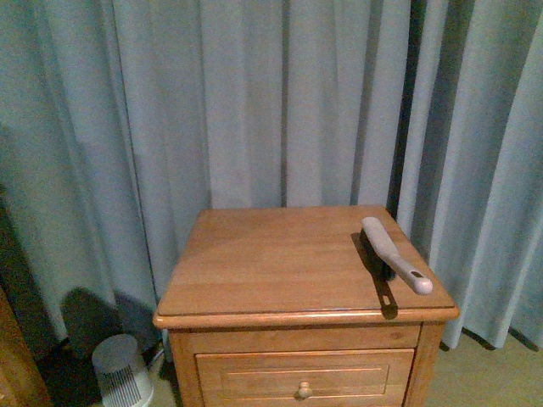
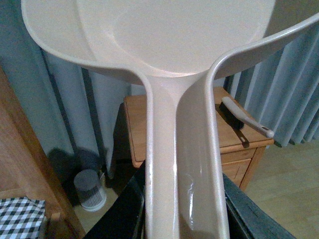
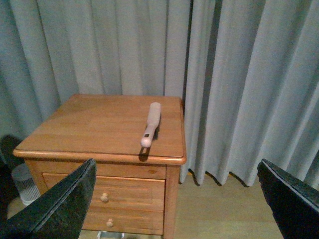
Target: Clean up trash
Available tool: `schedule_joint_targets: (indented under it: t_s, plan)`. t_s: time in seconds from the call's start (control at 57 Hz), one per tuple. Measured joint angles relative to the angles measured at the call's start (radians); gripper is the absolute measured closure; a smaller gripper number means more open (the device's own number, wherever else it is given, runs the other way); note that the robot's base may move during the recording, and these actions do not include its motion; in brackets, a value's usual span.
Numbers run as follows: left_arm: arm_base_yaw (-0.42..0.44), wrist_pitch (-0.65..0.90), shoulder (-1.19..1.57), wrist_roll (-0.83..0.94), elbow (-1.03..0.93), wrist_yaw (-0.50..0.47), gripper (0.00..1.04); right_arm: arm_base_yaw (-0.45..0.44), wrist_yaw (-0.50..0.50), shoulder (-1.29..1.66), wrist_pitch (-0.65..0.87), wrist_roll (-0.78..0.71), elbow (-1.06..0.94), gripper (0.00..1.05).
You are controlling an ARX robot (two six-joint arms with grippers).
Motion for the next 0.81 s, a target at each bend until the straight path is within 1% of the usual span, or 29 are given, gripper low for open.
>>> schedule_joint_targets:
  t_s: [0.421, 0.492, 0.544, 0.597, 0.614, 0.685, 0.808]
  plan:
    - [0.001, 0.0, -0.002, -0.007, 0.0, 0.0, 0.77, 0.0, 0.003, 0.0, 0.0, 0.002, 0.0, 0.07]
    - [0.001, 0.0, -0.002, -0.007, 0.0, 0.0, 0.77, 0.023, 0.106, 0.045, 0.052, 0.067, 0.006, 0.07]
    - [0.001, 0.0, -0.002, -0.007, 0.0, 0.0, 0.77, 0.009, 0.134, 0.16, 0.117, 0.109, 0.052, 0.07]
    - [0.001, 0.0, -0.002, -0.007, 0.0, 0.001, 0.77, -0.026, 0.109, 0.303, 0.172, 0.118, 0.131, 0.07]
    - [0.001, 0.0, -0.002, -0.007, 0.0, 0.0, 0.77, -0.056, 0.075, 0.398, 0.198, 0.121, 0.193, 0.07]
    - [0.001, 0.0, -0.002, -0.009, 0.0, 0.0, 0.77, -0.107, 0.002, 0.555, 0.25, 0.121, 0.298, 0.07]
    - [0.001, 0.0, -0.002, -0.009, 0.0, 0.001, 0.77, -0.19, -0.08, 0.826, 0.296, 0.128, 0.483, 0.07]
